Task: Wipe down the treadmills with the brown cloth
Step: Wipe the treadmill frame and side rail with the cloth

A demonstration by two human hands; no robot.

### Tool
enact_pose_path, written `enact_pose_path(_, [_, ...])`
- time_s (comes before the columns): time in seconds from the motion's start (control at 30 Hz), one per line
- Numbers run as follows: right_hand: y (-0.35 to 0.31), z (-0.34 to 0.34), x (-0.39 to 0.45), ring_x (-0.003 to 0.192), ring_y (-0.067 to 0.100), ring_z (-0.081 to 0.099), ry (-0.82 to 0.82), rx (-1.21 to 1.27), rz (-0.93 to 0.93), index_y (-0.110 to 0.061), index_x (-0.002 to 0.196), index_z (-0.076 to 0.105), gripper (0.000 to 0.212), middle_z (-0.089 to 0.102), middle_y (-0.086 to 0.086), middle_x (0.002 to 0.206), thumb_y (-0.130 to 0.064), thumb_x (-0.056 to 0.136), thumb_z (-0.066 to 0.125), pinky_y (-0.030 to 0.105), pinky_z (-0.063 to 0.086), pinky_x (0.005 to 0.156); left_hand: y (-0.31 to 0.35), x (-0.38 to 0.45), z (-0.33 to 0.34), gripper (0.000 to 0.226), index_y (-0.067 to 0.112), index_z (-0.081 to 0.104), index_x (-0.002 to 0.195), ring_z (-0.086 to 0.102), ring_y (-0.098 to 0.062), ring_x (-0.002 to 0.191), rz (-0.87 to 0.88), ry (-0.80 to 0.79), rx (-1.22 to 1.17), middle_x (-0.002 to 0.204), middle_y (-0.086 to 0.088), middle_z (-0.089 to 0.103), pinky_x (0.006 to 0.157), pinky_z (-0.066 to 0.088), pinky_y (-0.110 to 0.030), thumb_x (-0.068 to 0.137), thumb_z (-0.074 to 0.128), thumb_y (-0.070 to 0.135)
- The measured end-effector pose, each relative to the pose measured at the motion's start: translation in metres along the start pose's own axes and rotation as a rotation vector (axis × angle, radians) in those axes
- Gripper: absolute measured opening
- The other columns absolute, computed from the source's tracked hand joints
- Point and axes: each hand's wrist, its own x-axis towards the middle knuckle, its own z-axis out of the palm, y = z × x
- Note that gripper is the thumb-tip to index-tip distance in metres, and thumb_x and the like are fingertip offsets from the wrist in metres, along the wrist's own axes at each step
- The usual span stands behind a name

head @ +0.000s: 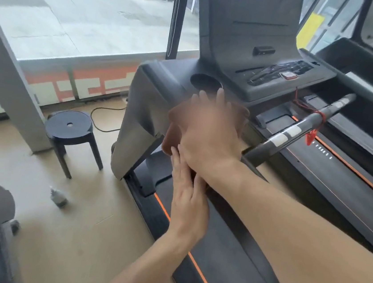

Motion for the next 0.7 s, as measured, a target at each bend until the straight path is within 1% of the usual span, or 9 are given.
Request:
enact_pose_path(0.07, [0.000, -0.003, 0.029, 0.157, 0.030, -0.007, -0.041, 0.080, -0.070, -0.014, 0.162, 0.018, 0.065, 0.013, 0.005, 0.170, -0.037, 0.105, 0.041, 0.049, -0.003, 0.127, 0.004, 0.028, -0.009, 0.064, 0.042, 0.004, 0.161, -0.006, 0.011, 0.150, 0.028, 0.031, -0.044, 0.167, 0.027, -0.004, 0.129, 0.005, -0.041, 0.102, 0.029, 0.051])
enact_pose_path(0.17, [0.000, -0.006, 0.065, 0.157, 0.027, -0.001, -0.055, 0.265, 0.013, -0.021, 0.160, 0.026, 0.061, 0.022, 0.000, 0.168, -0.047, 0.106, 0.037, 0.049, -0.005, 0.127, 0.016, 0.074, -0.028, 0.064, 0.037, 0.006, 0.161, -0.006, 0.008, 0.152, 0.031, 0.084, -0.086, 0.168, 0.021, -0.004, 0.129, 0.001, -0.039, 0.103, 0.030, 0.044])
enact_pose_path(0.23, [-0.002, -0.007, 0.073, 0.152, 0.029, 0.021, 0.030, 0.334, 0.109, -0.025, 0.153, 0.039, 0.057, 0.040, 0.001, 0.158, -0.053, 0.103, 0.040, 0.048, 0.010, 0.126, 0.032, 0.101, -0.036, 0.059, 0.032, 0.002, 0.161, -0.012, 0.002, 0.153, 0.050, 0.095, -0.009, 0.169, 0.015, -0.009, 0.128, -0.004, -0.038, 0.109, 0.029, 0.037])
enact_pose_path(0.3, [-0.001, -0.011, 0.066, 0.134, 0.026, 0.043, 0.153, 0.232, 0.135, -0.028, 0.137, 0.054, 0.048, 0.057, 0.000, 0.138, -0.056, 0.100, 0.044, 0.045, 0.030, 0.113, 0.046, 0.120, -0.038, 0.056, 0.031, 0.003, 0.162, -0.019, -0.003, 0.153, 0.072, 0.092, 0.055, 0.168, 0.010, -0.017, 0.127, -0.009, -0.039, 0.112, 0.028, 0.034])
enact_pose_path(0.37, [0.009, -0.020, 0.056, 0.121, 0.026, 0.051, 0.195, 0.136, 0.119, -0.029, 0.126, 0.060, 0.042, 0.061, 0.000, 0.125, -0.057, 0.097, 0.047, 0.043, 0.040, 0.098, 0.053, 0.133, -0.038, 0.054, 0.037, 0.012, 0.161, -0.024, -0.008, 0.152, 0.115, 0.064, 0.142, 0.168, 0.009, -0.021, 0.126, -0.012, -0.040, 0.110, 0.031, 0.041])
enact_pose_path(0.5, [0.044, -0.055, 0.045, 0.095, 0.019, 0.067, -0.211, 0.454, 0.307, -0.024, 0.101, 0.070, 0.049, 0.072, -0.004, 0.099, -0.067, 0.079, 0.070, 0.037, 0.054, 0.086, 0.062, 0.146, -0.045, 0.044, 0.040, 0.046, 0.148, -0.020, -0.015, 0.155, 0.289, -0.020, 0.549, 0.171, 0.008, 0.002, 0.122, -0.018, -0.035, 0.106, 0.032, 0.043])
enact_pose_path(0.6, [0.070, -0.079, 0.031, 0.076, 0.019, 0.075, -0.589, 0.527, 0.420, -0.020, 0.096, 0.075, 0.059, 0.078, -0.001, 0.089, -0.072, 0.070, 0.077, 0.032, 0.060, 0.073, 0.078, 0.156, -0.053, 0.048, 0.037, 0.055, 0.142, -0.011, -0.016, 0.157, 0.367, -0.131, 0.796, 0.167, 0.007, 0.025, 0.123, -0.020, -0.039, 0.103, 0.029, 0.045])
enact_pose_path(0.63, [0.079, -0.086, 0.025, 0.066, 0.015, 0.073, -0.699, 0.543, 0.427, -0.021, 0.091, 0.076, 0.055, 0.077, -0.004, 0.082, -0.072, 0.071, 0.076, 0.026, 0.055, 0.062, 0.082, 0.158, -0.055, 0.050, 0.037, 0.056, 0.142, -0.008, -0.016, 0.157, 0.392, -0.173, 0.856, 0.164, 0.008, 0.031, 0.124, -0.019, -0.042, 0.102, 0.028, 0.045])
enact_pose_path(0.7, [0.094, -0.100, 0.013, 0.048, 0.008, 0.051, -0.849, 0.569, 0.389, -0.024, 0.070, 0.073, 0.047, 0.062, -0.006, 0.068, -0.071, 0.069, 0.073, 0.019, 0.025, 0.046, 0.087, 0.157, -0.058, 0.047, 0.040, 0.056, 0.142, -0.003, -0.013, 0.157, 0.435, -0.245, 0.924, 0.161, 0.011, 0.037, 0.123, -0.020, -0.041, 0.104, 0.029, 0.045])
